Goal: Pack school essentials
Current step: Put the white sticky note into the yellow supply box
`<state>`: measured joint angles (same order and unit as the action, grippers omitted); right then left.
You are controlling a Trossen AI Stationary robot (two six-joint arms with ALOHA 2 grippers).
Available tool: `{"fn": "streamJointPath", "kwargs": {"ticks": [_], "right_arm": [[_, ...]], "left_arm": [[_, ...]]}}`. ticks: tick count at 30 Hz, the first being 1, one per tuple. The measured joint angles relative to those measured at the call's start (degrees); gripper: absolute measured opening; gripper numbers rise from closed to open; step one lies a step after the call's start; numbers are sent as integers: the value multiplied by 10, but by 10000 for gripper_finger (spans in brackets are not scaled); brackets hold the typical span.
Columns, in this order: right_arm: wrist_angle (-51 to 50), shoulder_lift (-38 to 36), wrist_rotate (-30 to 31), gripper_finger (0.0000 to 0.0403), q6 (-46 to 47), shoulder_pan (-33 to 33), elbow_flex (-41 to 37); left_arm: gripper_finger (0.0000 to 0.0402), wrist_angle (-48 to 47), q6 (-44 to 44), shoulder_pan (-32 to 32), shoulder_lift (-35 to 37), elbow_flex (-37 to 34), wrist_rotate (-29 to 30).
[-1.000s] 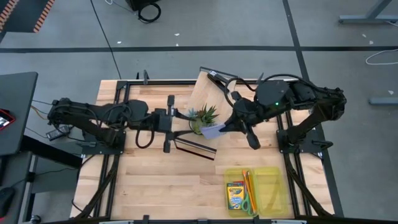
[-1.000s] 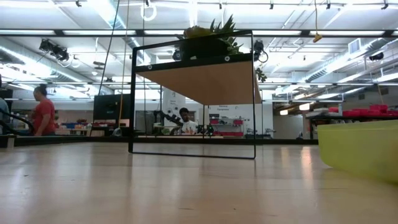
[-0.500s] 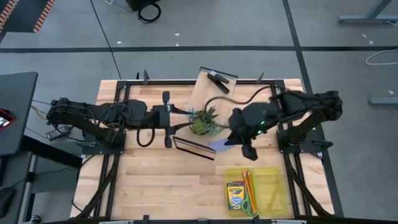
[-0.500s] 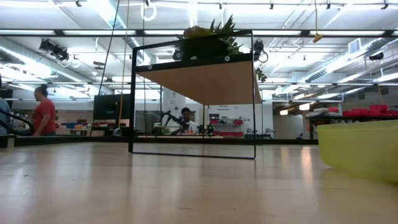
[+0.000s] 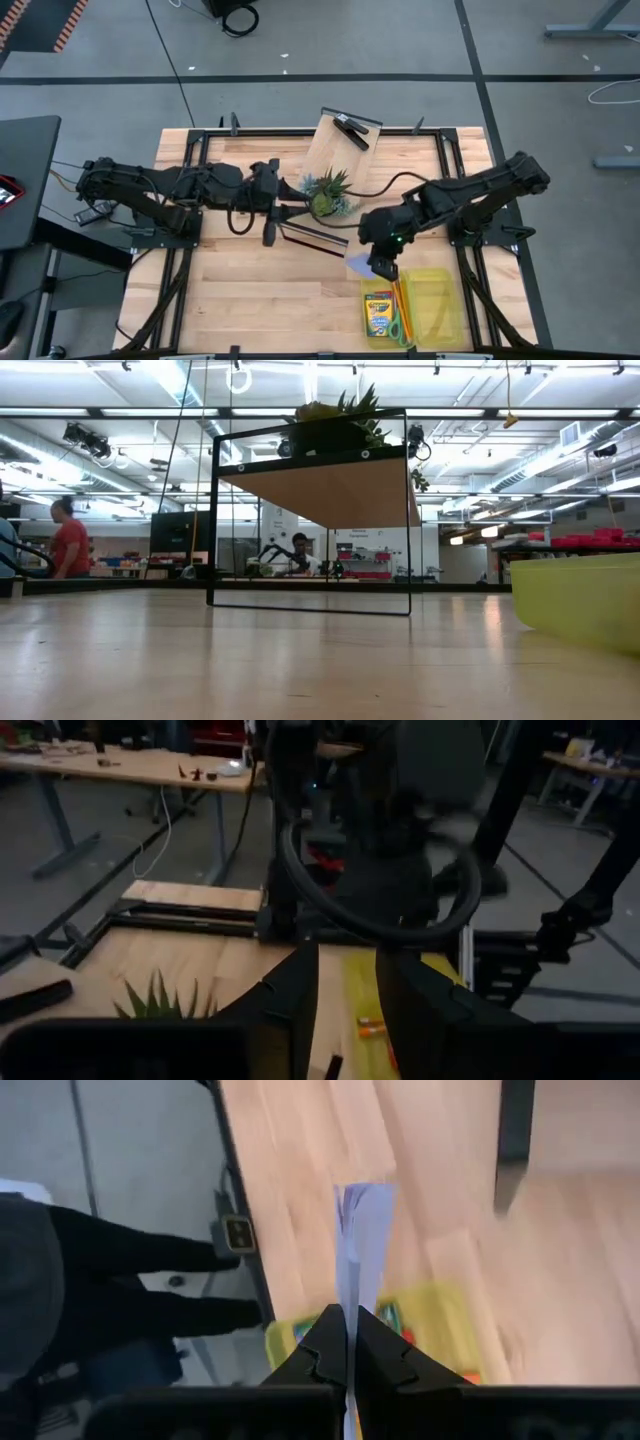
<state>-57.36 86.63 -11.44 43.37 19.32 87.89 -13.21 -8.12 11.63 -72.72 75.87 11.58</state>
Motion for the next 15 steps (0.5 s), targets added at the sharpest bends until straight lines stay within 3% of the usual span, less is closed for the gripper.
{"fn": "streamJointPath", "kwargs": {"ticks": [10,15], "right_arm": [[37,0,-106,21,69,-3,-77],[59,0,-122,14,91,0,-81]], "left_arm": [[112,0,-6,6,-14,0,0],[106,2,-3,6,-15,0,0]]}}
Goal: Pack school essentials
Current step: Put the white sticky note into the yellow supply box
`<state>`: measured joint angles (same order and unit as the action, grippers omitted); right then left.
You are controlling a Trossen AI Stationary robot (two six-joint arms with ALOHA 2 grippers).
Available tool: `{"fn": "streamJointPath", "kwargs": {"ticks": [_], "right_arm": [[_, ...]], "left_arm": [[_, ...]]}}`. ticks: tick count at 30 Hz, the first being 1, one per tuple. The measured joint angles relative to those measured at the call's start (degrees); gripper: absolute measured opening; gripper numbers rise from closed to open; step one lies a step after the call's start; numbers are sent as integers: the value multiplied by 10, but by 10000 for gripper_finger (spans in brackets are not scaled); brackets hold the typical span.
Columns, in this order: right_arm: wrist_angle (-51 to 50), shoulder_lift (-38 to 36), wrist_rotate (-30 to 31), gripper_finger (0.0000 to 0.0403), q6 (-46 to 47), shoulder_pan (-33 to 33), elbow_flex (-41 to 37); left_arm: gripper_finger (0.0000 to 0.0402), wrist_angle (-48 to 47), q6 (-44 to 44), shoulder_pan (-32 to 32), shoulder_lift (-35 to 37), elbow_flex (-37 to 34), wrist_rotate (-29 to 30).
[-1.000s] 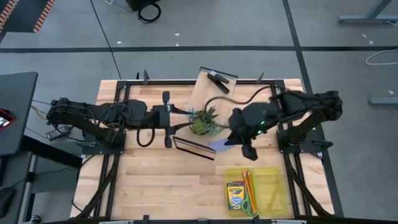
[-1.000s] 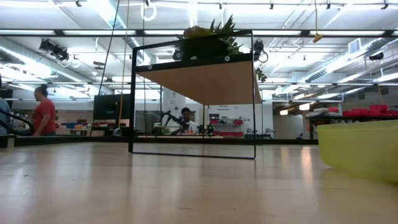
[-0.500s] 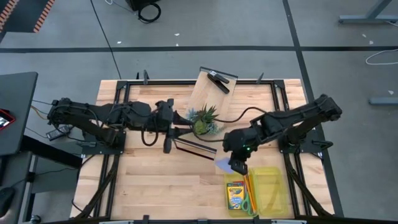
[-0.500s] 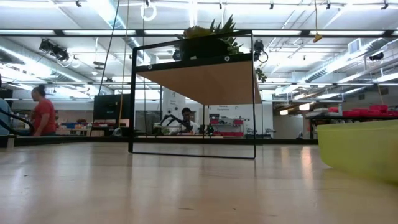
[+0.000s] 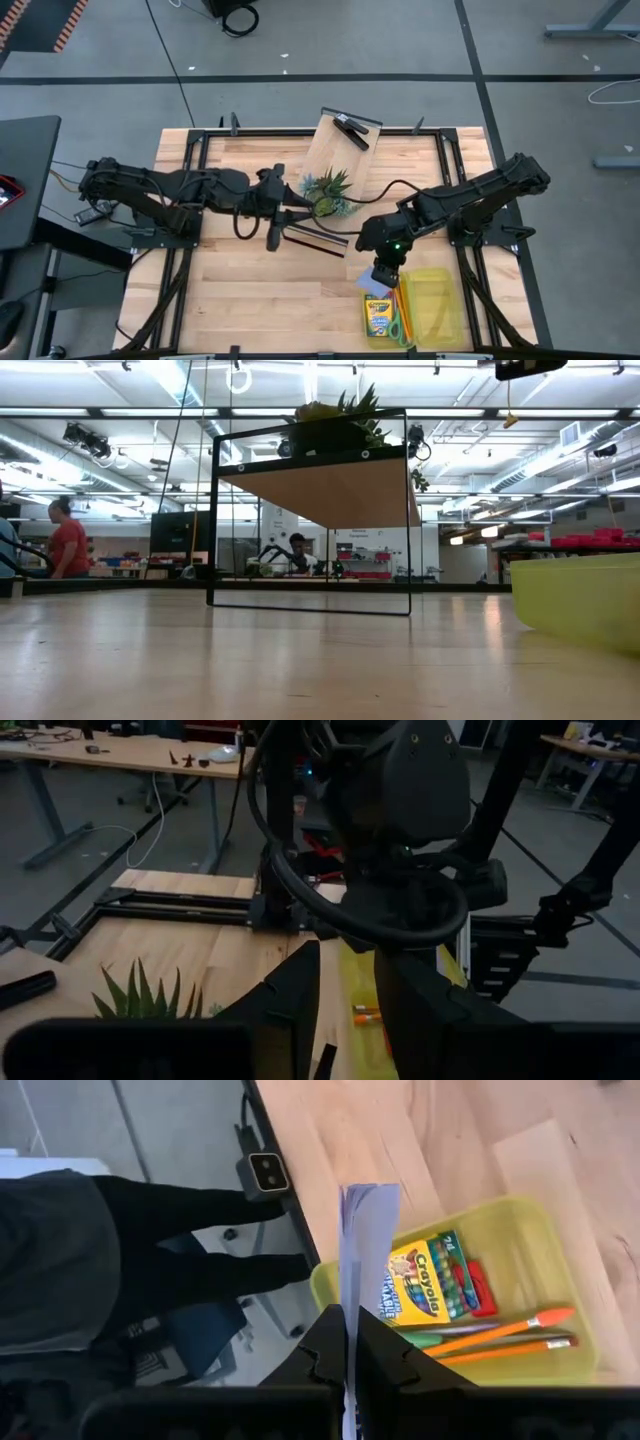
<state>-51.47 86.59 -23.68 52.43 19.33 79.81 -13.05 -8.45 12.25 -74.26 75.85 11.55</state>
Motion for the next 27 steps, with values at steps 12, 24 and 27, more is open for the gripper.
{"fn": "streamJointPath", "kwargs": {"ticks": [12,24,27], "right_arm": [[69,0,2,15,11,21,-41],[235,0,5,16,107,90,-137],[239,0,19,16,105,101,-143]], "left_arm": [[98,-1,1,9,-1,0,-1],[94,0,-6,9,-1,0,-1],[90,0,-17,9,-1,0,-1]]}}
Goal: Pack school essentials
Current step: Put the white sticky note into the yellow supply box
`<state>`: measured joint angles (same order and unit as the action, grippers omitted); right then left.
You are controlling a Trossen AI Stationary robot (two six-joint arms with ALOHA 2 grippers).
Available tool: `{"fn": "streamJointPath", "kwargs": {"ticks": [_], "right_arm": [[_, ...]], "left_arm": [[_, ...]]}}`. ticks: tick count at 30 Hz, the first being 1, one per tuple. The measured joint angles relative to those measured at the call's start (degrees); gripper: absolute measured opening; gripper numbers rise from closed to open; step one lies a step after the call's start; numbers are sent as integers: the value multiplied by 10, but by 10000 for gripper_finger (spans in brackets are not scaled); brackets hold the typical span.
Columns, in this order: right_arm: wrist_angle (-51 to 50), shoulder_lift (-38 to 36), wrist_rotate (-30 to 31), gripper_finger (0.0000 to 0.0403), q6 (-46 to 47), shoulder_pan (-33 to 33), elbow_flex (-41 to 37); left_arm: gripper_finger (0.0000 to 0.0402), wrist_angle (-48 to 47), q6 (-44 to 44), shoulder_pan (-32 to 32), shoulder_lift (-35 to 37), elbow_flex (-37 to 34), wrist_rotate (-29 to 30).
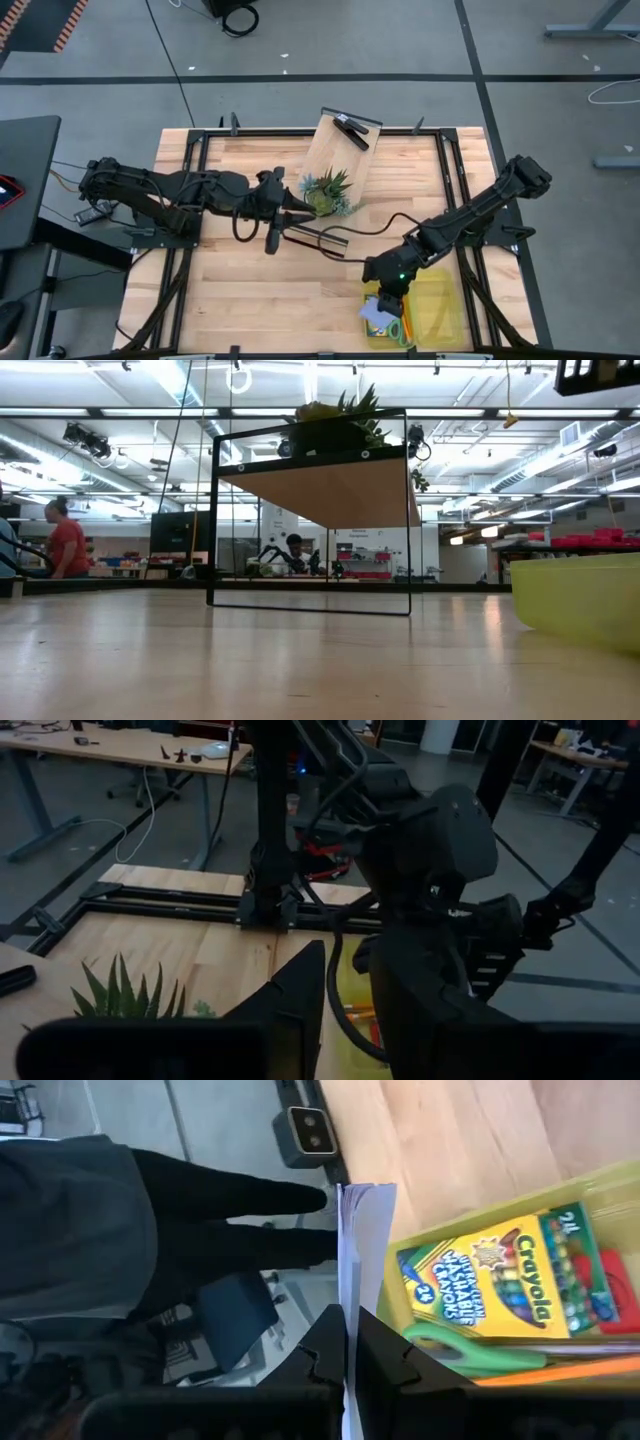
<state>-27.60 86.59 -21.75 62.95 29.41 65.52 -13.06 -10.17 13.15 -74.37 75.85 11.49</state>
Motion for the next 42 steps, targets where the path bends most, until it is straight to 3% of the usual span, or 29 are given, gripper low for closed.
{"fn": "streamJointPath", "kwargs": {"ticks": [18,26,42], "right_arm": [[72,0,15,15,-58,7,-72],[182,0,-81,15,-41,-17,-159],[201,0,-177,14,-159,-99,-236]], "left_arm": [[80,-18,-27,0,0,0,0],[83,-21,-27,0,-7,1,0],[77,-23,-27,0,-15,1,0]]}}
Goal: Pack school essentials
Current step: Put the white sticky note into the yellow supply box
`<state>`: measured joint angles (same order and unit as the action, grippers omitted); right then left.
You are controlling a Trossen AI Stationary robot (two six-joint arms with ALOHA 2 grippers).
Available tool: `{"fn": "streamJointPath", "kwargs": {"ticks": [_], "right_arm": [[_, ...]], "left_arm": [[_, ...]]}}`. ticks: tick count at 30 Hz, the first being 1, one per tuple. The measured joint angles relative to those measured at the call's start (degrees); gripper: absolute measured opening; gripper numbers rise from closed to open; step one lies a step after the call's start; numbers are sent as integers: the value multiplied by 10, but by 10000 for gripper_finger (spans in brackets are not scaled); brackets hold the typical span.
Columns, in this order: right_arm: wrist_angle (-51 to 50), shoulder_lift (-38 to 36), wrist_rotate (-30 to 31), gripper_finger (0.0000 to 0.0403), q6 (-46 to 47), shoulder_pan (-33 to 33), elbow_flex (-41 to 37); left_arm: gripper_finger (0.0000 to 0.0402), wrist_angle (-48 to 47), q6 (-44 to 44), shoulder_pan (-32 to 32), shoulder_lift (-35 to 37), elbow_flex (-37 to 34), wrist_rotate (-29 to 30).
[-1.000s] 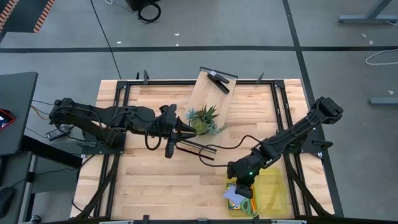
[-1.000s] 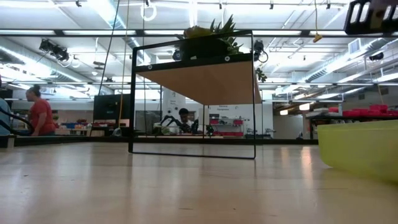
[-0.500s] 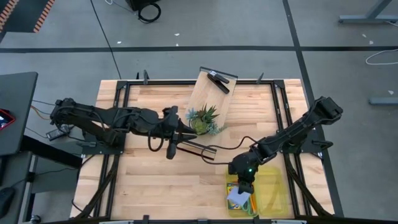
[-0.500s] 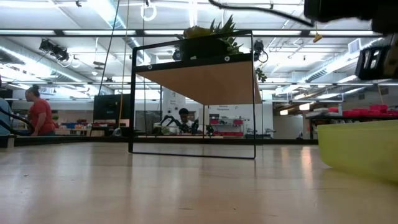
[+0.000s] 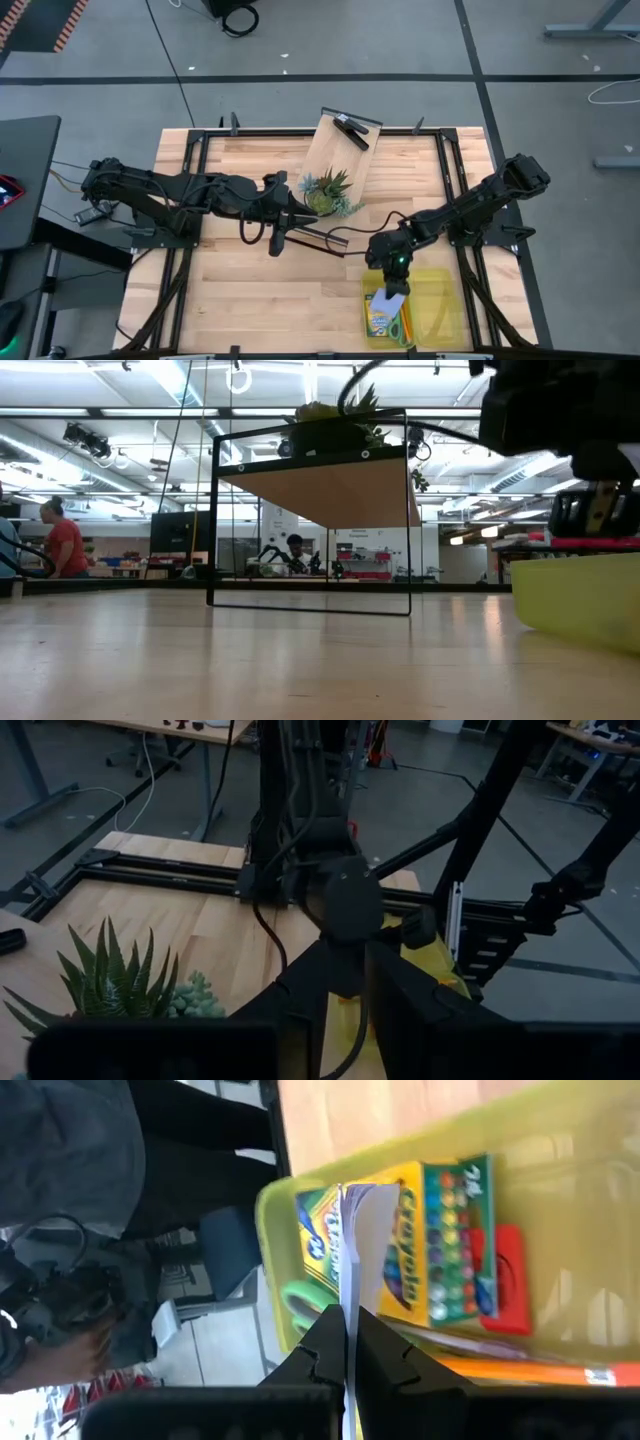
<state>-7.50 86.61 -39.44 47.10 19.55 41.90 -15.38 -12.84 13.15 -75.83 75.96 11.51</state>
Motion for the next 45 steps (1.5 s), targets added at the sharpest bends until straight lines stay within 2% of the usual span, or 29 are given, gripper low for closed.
{"fn": "streamJointPath", "kwargs": {"ticks": [10,17,22,29,35,40,45], "right_arm": [[0,0,-14,14,-26,-25,-8],[68,0,-34,14,39,-25,-8],[64,0,-1,14,38,-25,-8],[64,0,4,14,33,-3,-8],[64,0,52,14,30,9,-8],[67,0,44,14,29,9,-29],[115,0,51,14,54,8,-56]], "left_arm": [[72,0,15,-2,0,0,4],[67,1,17,-2,0,0,5],[70,1,17,-2,0,-1,5],[63,1,17,-2,0,-1,5],[64,1,17,-2,0,-1,5],[68,1,17,-2,0,-1,5],[63,1,16,-2,0,-1,5]]}}
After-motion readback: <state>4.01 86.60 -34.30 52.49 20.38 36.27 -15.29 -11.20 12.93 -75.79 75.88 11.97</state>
